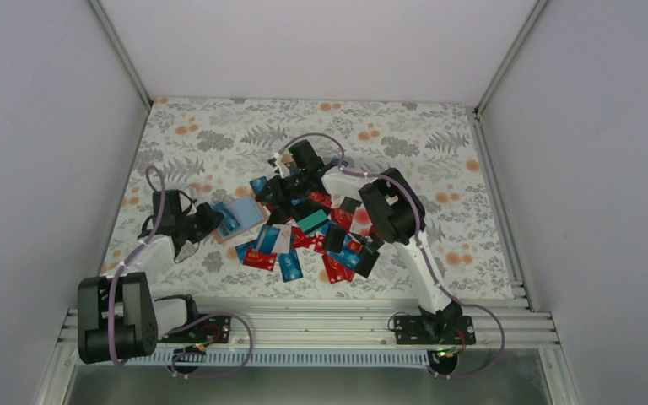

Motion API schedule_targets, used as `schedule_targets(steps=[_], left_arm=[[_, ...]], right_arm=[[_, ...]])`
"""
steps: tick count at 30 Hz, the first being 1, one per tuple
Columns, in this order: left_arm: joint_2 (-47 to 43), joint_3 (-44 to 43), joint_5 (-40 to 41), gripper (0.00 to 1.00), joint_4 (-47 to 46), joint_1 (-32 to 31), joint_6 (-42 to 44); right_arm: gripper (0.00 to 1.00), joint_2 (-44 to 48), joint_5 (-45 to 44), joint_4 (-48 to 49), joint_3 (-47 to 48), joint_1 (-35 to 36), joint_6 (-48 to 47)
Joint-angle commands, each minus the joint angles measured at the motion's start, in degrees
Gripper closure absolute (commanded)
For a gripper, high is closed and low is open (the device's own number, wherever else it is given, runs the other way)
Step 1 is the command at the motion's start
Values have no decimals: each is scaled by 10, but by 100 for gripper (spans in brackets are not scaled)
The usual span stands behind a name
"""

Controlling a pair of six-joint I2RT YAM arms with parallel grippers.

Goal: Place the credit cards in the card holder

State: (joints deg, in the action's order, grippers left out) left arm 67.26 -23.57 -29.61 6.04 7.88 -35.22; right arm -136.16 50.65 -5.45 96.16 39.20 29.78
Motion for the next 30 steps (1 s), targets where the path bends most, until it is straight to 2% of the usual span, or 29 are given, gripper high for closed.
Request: schedule_targets(steps=[1,19,30], left_arm=[[7,8,-12,98,-29,0,-7],[29,29,-41,98,-82,0,-28],[33,43,-45,98,-102,3,-47]], right_arm=[[72,-13,11,-1,19,-5,2],[75,-42,13,2,-1,-6,-8],[76,-36,14,16,-47,-6,-11]])
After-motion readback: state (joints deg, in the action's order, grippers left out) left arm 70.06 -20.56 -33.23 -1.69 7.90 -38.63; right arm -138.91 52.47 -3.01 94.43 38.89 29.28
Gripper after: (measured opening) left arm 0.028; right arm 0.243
